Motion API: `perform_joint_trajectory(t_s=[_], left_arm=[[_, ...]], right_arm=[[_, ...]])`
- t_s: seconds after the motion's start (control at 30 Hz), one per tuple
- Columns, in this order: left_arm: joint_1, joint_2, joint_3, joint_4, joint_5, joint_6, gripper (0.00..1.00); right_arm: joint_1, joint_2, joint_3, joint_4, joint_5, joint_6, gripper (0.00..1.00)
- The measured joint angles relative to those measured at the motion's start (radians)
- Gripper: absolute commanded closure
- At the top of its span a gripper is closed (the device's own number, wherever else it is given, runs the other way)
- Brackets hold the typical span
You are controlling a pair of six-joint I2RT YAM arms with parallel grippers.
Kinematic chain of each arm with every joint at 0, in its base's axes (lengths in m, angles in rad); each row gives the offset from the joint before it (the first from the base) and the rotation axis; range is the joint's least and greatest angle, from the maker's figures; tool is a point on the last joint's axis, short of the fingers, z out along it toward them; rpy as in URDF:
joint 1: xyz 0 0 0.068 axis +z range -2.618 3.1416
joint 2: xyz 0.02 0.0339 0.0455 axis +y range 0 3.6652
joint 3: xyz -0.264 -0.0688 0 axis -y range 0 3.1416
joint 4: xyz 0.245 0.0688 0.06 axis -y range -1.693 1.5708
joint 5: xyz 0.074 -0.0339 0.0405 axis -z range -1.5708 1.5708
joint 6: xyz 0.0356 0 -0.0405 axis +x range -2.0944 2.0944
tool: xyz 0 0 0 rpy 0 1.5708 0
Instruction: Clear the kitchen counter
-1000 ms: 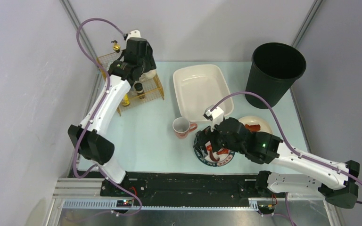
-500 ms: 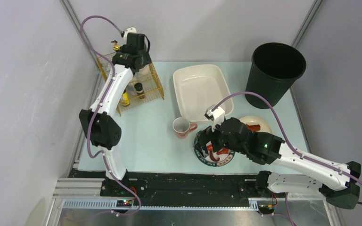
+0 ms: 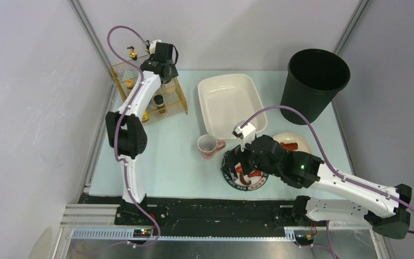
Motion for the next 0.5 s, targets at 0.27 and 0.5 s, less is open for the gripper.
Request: perform_joint_trajectory(t_s=[0.27,0.5], left_arm=[[0.002,0.066,0.002,0.006,-0.009,-0.029,1.00],[0.003,0.126,0.002,-0.006,-0.023,-0.039,0.91]], right_arm=[[0.001,0.005,-0.023,0.016,-0.009,0.000,0.00],[0.002,0.006,-0.023,0.021,-0.011,0.000,0.00]])
